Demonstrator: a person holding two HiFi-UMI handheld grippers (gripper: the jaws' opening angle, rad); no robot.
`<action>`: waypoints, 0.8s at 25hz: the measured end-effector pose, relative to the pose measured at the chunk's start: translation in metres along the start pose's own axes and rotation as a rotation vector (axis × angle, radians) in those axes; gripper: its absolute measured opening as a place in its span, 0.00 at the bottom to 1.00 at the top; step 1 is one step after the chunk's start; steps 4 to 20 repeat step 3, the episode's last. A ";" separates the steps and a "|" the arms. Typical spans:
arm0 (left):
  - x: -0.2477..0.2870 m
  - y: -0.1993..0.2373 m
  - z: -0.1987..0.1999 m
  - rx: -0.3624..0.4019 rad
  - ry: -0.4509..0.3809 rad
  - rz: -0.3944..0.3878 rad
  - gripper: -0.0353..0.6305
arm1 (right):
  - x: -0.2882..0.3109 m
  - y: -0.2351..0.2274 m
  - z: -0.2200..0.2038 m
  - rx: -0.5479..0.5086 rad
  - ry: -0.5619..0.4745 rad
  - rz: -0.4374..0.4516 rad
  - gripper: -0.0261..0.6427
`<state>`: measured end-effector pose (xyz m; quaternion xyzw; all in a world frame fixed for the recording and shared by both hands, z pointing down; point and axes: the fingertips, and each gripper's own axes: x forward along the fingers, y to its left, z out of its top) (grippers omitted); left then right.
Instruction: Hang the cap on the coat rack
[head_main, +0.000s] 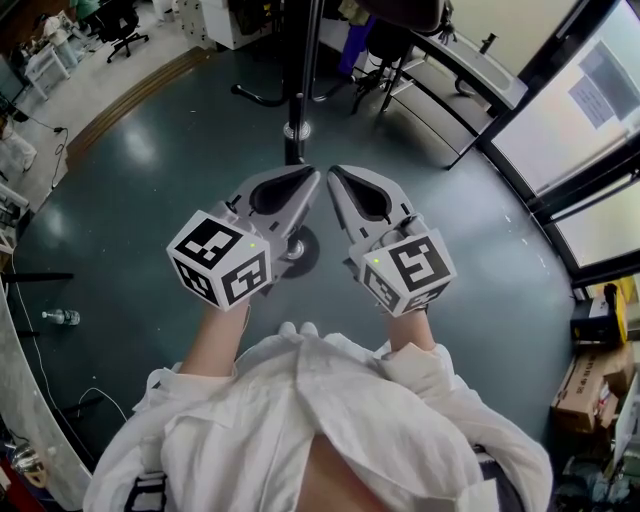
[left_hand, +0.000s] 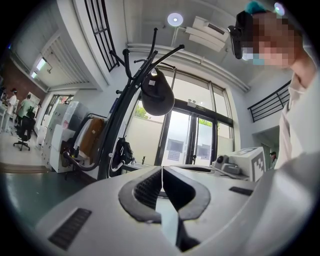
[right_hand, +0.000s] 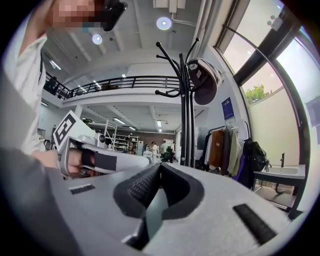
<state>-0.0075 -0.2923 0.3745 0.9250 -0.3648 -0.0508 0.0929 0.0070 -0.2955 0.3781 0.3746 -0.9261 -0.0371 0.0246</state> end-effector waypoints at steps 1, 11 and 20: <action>0.000 0.000 -0.001 0.000 0.002 -0.001 0.08 | 0.001 0.000 0.000 0.001 -0.001 0.000 0.04; 0.000 0.001 -0.002 0.000 0.007 -0.003 0.08 | 0.002 0.000 0.000 0.002 -0.002 0.000 0.04; 0.000 0.001 -0.002 0.000 0.007 -0.003 0.08 | 0.002 0.000 0.000 0.002 -0.002 0.000 0.04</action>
